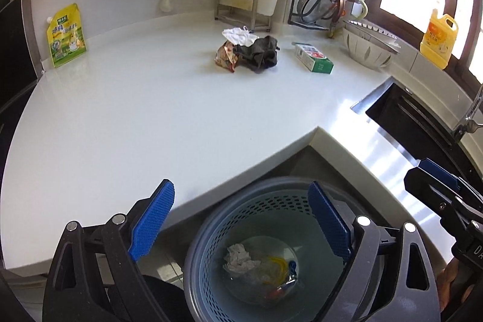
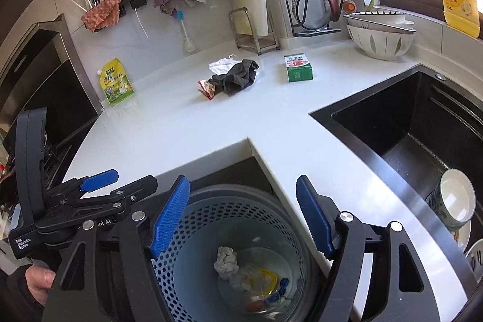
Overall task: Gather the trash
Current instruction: 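Move both tools back over the counter toward the grey cloth and green box, then grasp the grey cloth with the left tool while the right tool grasps the green box, then carry the cloth and green box over the basket and open both tools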
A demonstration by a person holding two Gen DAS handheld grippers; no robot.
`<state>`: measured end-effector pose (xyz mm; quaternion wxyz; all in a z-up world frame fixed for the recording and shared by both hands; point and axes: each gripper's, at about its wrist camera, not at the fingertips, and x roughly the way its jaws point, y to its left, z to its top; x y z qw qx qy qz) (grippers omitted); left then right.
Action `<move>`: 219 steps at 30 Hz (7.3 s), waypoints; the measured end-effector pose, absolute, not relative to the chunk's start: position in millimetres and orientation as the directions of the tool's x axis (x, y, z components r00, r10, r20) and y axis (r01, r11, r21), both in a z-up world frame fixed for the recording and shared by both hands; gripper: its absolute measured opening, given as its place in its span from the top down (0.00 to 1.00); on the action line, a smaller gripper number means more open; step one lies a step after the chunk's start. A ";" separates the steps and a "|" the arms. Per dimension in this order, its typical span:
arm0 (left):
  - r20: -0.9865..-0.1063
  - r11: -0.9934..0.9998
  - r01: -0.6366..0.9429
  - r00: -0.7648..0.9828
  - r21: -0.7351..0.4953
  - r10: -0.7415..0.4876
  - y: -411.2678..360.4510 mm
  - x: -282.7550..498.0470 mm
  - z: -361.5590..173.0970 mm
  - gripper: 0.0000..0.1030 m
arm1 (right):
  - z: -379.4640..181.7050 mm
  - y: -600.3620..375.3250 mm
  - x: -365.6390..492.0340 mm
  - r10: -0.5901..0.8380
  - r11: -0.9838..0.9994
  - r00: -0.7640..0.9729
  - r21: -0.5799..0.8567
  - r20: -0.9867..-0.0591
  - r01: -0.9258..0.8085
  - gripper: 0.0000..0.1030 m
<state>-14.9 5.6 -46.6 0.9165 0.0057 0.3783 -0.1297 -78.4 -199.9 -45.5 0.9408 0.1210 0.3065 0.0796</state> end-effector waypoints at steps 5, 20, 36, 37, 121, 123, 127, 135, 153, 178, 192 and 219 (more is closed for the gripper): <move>-0.683 0.963 0.254 0.688 -0.089 -0.245 -0.3 8.4 -32.9 0.14 | -26.9 -215.6 -58.7 0.184 0.962 0.817 0.271 -0.547 -0.035 0.31; -0.628 0.975 0.220 0.756 -0.021 -0.185 -12.0 77.8 -0.3 0.11 | -14.2 -245.7 44.1 0.208 0.962 0.783 0.269 -0.586 -0.055 0.30; -0.667 0.980 0.196 0.727 -0.027 -0.164 -28.6 185.2 -16.6 0.10 | -40.3 -273.3 175.0 0.168 0.969 0.737 0.245 -0.654 -0.003 0.30; -0.668 0.981 0.193 0.726 -0.032 -0.165 -29.1 188.5 -18.0 0.10 | -42.2 -275.3 181.7 0.168 0.969 0.731 0.247 -0.661 0.001 0.30; -0.617 0.987 0.142 0.784 0.077 -0.064 -80.9 198.6 4.5 0.90 | -51.4 -306.7 225.3 0.294 0.919 0.709 0.393 -0.641 -0.026 0.51; -0.611 0.987 0.137 0.790 0.083 -0.059 -75.4 189.7 7.1 0.90 | -50.5 -303.0 218.4 0.290 0.923 0.714 0.383 -0.638 -0.033 0.51; -0.622 0.989 0.124 0.781 0.077 -0.050 -59.9 173.4 4.0 0.90 | -48.0 -296.9 198.2 0.290 0.924 0.720 0.380 -0.630 -0.039 0.51; -0.637 0.992 0.104 0.770 0.070 -0.036 -31.9 128.9 -3.7 0.90 | -34.8 -278.7 135.0 0.268 0.935 0.751 0.350 -0.603 -0.054 0.51; -0.651 0.986 0.162 0.753 0.039 -0.098 4.3 -27.6 -21.8 0.90 | -46.0 -218.1 -65.5 0.284 0.928 0.777 0.366 -0.561 -0.075 0.51; -0.725 0.968 0.249 0.664 -0.018 -0.184 1.3 -104.8 -89.5 0.90 | -107.6 -167.6 -162.5 0.253 0.946 0.739 0.320 -0.625 -0.054 0.51; -0.765 0.972 0.235 0.622 -0.022 -0.168 -1.4 -96.3 -111.1 0.90 | -130.1 -170.9 -157.2 0.272 0.939 0.696 0.341 -0.664 -0.042 0.51; -0.809 0.973 0.228 0.563 -0.042 -0.168 -3.7 -81.4 -132.4 0.80 | -145.6 -170.7 -147.9 0.284 0.935 0.665 0.353 -0.691 -0.033 0.46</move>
